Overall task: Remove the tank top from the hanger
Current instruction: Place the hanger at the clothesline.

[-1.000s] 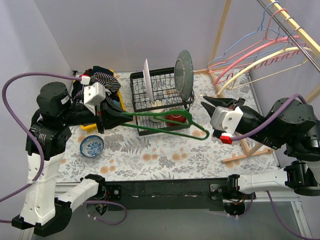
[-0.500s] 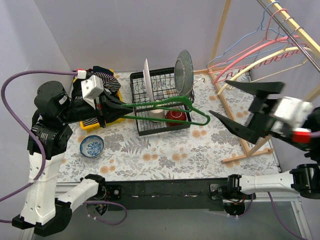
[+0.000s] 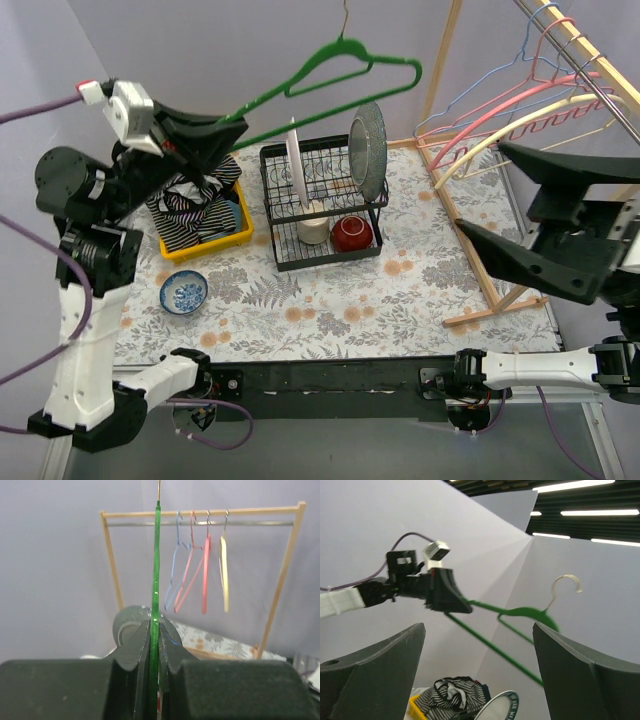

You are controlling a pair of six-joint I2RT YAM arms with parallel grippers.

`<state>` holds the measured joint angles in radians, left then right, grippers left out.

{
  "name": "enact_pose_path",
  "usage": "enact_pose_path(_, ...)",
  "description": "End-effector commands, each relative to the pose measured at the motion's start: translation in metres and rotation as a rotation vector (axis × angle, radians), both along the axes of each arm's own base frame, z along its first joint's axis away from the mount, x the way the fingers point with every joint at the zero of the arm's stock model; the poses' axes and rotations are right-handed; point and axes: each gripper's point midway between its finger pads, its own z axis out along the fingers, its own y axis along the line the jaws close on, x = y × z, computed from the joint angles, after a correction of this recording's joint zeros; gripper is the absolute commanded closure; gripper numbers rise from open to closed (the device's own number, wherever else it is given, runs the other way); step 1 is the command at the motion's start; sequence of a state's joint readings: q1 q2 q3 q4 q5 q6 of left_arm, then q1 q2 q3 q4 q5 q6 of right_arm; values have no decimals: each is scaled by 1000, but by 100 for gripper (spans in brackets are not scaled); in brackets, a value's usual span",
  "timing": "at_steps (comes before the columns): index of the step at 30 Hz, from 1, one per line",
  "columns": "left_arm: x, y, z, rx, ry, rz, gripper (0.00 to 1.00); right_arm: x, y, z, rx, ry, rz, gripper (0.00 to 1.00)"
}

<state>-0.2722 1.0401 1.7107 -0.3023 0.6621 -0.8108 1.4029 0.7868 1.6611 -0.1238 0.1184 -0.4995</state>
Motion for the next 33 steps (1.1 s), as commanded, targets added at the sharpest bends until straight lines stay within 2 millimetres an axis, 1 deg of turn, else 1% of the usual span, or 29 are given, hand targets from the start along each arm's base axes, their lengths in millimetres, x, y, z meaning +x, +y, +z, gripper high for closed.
enact_pose_path(1,51,-14,34,-136,-56,-29,100,-4,20,0,22,34,66,5)
enact_pose_path(2,52,-23,33,-140,-48,-88,100,-4,23,-1,12,43,74,4)
enact_pose_path(3,72,-31,24,-139,-23,-110,100,-9,28,-4,-10,30,100,5)
enact_pose_path(4,76,-34,30,-153,-58,-126,100,-12,33,-4,-21,25,119,4)
enact_pose_path(5,83,-37,27,-160,-53,-141,100,-16,36,-5,-30,17,141,4)
enact_pose_path(6,86,-41,27,-166,-56,-157,100,-25,42,-7,-43,2,193,4)
enact_pose_path(7,101,-48,22,-167,-56,-166,100,-27,53,-15,-78,2,210,4)
enact_pose_path(8,103,-51,26,-169,-74,-173,100,-29,61,-21,-109,-2,226,4)
enact_pose_path(9,108,-54,26,-171,-76,-177,100,-32,71,-30,-149,-7,249,4)
enact_pose_path(10,126,-62,16,-161,-55,-185,100,-32,85,-44,-204,-3,259,4)
enact_pose_path(11,125,-65,25,-166,-79,-195,100,-32,98,-61,-253,4,268,4)
enact_pose_path(13,141,-78,17,-156,-89,-219,100,-36,112,-80,-304,-4,302,4)
enact_pose_path(14,143,-86,16,-157,-97,-234,100,-37,125,-103,-352,1,317,4)
enact_pose_path(15,142,-90,22,-162,-123,-242,100,-40,129,-111,-367,-4,337,4)
enact_pose_path(16,144,-95,23,-159,-140,-247,100,-42,131,-118,-369,3,348,4)
enact_pose_path(17,158,-107,12,-152,-114,-260,100,-42,138,-131,-384,10,358,4)
enact_pose_path(18,156,-110,20,-155,-134,-268,100,-43,140,-136,-390,12,367,4)
enact_pose_path(20,171,-125,6,-149,-104,-292,100,-45,142,-141,-391,16,378,4)
enact_pose_path(22,172,-135,5,-152,-123,-305,100,-45,144,-147,-401,24,382,4)
enact_pose_path(23,176,-147,-3,-148,-114,-316,100,-45,144,-147,-402,25,387,4)
enact_pose_path(24,178,-152,-6,-146,-111,-319,100,-46,144,-149,-406,30,390,4)
enact_pose_path(25,175,-156,1,-148,-140,-320,100,-47,145,-150,-406,34,397,4)
enact_pose_path(26,174,-166,2,-149,-153,-320,100,-50,144,-151,-408,36,416,4)
enact_pose_path(27,186,-176,-10,-141,-116,-318,100,-52,144,-155,-417,38,429,4)
enact_pose_path(28,185,-179,0,-151,-138,-318,100,-54,145,-159,-429,36,440,4)
enact_pose_path(29,185,-185,1,-153,-139,-323,100,-55,145,-162,-438,35,447,4)
enact_pose_path(30,198,-194,-13,-144,-106,-325,100,-55,145,-166,-452,43,445,4)
enact_pose_path(32,197,-200,-11,-162,-112,-340,100,-55,145,-175,-472,61,447,5)
enact_pose_path(33,195,-203,-10,-174,-125,-347,100,-56,140,-174,-466,66,454,5)
